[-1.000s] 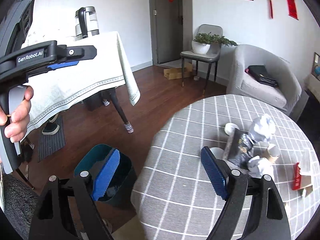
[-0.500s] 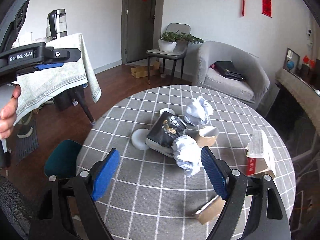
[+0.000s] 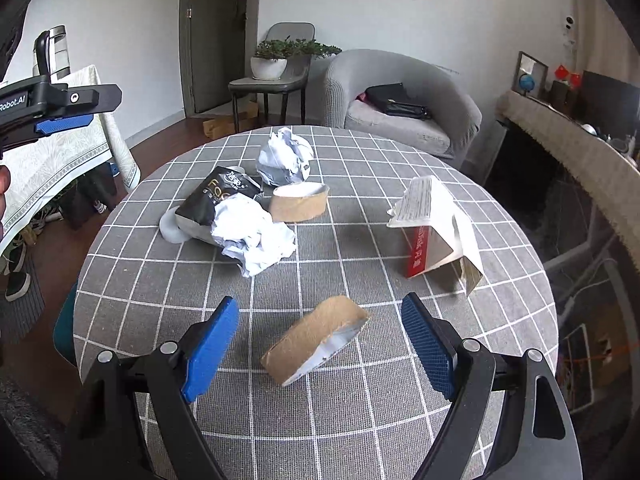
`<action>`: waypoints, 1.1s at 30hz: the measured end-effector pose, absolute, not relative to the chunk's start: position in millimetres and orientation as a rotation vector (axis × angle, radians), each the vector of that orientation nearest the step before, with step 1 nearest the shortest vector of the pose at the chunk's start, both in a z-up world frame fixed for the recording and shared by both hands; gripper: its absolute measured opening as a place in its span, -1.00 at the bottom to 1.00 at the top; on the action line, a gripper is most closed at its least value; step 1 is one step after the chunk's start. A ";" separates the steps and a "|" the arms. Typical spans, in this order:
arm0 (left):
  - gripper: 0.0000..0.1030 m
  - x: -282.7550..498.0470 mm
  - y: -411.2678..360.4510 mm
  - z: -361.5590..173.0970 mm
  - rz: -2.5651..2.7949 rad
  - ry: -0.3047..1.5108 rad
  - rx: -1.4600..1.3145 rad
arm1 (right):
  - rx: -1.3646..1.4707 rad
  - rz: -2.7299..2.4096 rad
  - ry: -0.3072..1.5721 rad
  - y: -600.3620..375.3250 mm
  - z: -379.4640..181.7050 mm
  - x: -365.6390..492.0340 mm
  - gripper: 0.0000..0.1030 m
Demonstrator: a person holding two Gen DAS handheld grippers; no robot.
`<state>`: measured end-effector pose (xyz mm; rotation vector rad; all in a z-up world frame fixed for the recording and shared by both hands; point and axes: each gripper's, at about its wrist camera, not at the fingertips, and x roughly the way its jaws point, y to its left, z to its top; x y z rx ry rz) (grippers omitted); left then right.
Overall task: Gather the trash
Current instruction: 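Move both grippers back to the table and grasp the cardboard strip with the right, then grasp the crumpled white paper with the left gripper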
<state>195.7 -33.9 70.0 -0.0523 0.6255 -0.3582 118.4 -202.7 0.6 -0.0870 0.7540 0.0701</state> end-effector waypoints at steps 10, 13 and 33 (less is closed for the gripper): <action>0.52 198.8 -75.0 57.3 -0.425 0.659 0.016 | 0.037 0.118 0.823 -221.5 -15.7 123.7 0.17; 0.52 197.6 -86.3 52.5 -0.445 0.671 0.044 | 0.051 0.125 0.819 -227.5 -14.7 123.2 0.05; 0.51 202.6 -146.7 15.4 -0.507 0.768 0.203 | 0.084 0.218 0.816 -252.6 -12.4 117.7 -0.59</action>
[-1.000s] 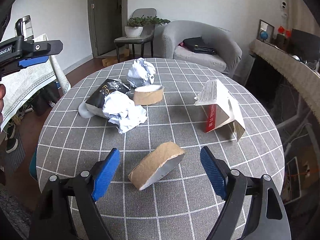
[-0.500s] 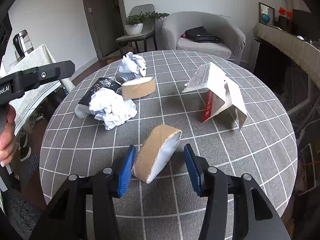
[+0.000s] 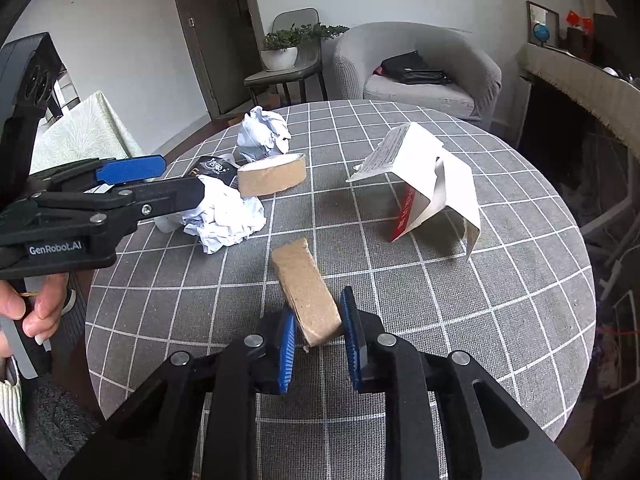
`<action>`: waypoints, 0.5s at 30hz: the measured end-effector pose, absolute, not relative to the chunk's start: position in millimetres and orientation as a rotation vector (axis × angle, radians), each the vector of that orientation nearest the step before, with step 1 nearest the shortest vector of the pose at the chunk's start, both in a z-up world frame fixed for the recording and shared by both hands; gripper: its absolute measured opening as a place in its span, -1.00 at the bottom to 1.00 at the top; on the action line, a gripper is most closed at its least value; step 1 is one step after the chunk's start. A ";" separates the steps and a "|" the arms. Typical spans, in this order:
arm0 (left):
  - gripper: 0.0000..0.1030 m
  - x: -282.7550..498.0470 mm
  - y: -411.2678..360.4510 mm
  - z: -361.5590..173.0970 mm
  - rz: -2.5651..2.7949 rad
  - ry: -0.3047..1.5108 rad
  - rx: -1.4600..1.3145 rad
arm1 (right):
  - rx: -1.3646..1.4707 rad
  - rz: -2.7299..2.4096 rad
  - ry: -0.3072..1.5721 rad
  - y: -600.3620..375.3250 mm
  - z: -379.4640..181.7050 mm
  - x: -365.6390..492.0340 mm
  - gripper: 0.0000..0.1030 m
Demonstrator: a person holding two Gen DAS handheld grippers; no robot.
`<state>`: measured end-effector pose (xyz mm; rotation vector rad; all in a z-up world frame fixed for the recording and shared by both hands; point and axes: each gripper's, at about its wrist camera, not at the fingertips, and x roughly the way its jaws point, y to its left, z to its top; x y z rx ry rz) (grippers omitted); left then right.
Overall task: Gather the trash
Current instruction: 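Grasp the crumpled white paper with the left gripper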
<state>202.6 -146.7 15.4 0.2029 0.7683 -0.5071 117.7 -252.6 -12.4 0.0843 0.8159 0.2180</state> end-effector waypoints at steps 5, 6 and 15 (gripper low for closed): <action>0.50 205.3 -154.7 10.6 -0.511 0.779 0.205 | 0.103 0.231 0.805 -256.9 -8.6 114.8 -0.59; 0.50 205.9 -156.3 9.2 -0.509 0.783 0.211 | 0.111 0.231 0.802 -259.2 -7.4 114.0 -0.59; 0.05 208.1 -165.4 0.7 -0.533 0.815 0.205 | 0.166 0.216 0.787 -279.7 -0.4 109.9 -0.59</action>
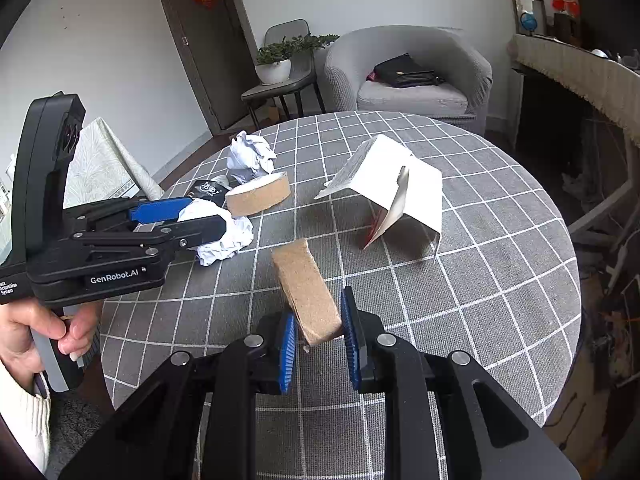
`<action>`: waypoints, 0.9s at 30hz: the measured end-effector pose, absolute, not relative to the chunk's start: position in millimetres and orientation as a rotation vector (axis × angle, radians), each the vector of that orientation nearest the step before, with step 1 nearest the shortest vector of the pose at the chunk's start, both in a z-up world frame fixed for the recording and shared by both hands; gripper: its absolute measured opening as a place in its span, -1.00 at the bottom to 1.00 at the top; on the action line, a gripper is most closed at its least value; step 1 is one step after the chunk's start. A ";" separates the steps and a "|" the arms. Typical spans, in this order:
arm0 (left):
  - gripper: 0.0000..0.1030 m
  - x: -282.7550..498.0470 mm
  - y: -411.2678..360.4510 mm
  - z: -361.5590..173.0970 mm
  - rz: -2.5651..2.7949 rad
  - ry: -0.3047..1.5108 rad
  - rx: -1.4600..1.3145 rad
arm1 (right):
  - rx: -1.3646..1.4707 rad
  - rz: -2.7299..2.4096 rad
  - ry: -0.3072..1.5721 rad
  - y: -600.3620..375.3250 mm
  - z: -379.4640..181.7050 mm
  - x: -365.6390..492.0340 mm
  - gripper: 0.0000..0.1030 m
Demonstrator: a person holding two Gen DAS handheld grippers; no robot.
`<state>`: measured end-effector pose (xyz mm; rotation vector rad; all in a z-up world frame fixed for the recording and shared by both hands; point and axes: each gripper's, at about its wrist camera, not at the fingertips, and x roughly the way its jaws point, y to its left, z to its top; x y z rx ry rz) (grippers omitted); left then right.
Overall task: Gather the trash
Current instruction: 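Grasp the crumpled white paper with the left gripper, then carry the paper in the left gripper while the right carries the cardboard strip to the bin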
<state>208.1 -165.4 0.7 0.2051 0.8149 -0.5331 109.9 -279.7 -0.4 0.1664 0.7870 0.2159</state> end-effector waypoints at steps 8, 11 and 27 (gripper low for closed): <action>-0.05 205.2 -160.1 5.4 -0.533 0.800 0.184 | 0.196 0.233 0.771 -279.1 8.5 108.0 -0.59; -0.05 203.0 -151.9 11.7 -0.540 0.788 0.154 | 0.187 0.245 0.763 -272.1 13.4 108.8 -0.59; -0.05 189.4 -111.4 29.5 -0.569 0.782 0.095 | 0.178 0.311 0.724 -237.8 30.9 115.1 -0.59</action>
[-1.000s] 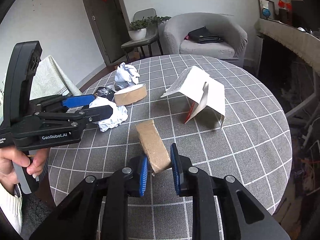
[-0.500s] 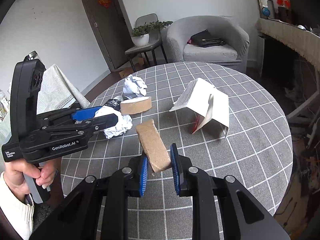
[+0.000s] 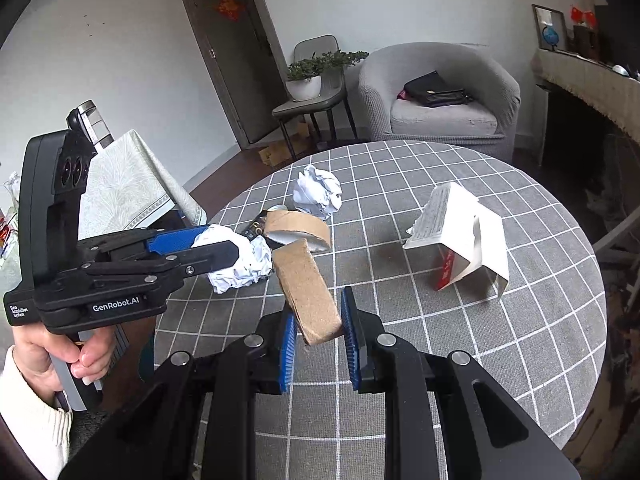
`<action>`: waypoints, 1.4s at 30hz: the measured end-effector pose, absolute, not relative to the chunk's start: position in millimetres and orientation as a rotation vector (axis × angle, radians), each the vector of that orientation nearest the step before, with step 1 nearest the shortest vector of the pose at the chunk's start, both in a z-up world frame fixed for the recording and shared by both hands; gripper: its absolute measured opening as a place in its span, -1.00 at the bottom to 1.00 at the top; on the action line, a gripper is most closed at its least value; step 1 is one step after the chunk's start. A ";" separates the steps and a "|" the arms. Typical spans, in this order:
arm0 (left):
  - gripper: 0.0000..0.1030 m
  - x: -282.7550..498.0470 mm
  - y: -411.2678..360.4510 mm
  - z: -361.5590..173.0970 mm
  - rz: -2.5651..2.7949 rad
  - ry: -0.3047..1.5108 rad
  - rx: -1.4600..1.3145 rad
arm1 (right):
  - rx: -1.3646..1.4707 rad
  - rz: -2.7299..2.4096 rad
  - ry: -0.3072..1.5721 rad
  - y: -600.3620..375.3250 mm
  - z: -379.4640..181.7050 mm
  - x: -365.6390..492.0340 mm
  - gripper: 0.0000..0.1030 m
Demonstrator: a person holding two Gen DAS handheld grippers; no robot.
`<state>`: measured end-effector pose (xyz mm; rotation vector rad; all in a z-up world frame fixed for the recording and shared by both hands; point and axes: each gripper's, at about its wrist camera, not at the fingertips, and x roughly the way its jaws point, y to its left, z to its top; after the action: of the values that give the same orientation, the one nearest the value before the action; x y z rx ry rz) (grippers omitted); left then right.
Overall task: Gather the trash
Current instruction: 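Carry the paper in the left gripper while the right carries the cardboard strip to the bin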
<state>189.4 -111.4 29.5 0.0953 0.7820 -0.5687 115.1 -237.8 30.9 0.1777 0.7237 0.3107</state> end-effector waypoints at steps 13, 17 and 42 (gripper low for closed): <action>-0.05 179.8 -56.5 41.8 -0.503 0.757 0.062 | 0.145 0.369 0.712 -188.2 36.9 121.7 -0.59; -0.05 178.5 -36.1 44.2 -0.454 0.747 0.047 | 0.149 0.391 0.712 -174.8 37.2 124.9 -0.59; -0.05 185.1 97.4 -0.2 -0.142 0.826 -0.010 | 0.087 0.550 0.724 -59.7 46.5 143.4 -0.59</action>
<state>185.1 97.4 -0.2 -0.0097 0.8257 -0.1417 143.4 -59.7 46.5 0.0866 0.7239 0.5498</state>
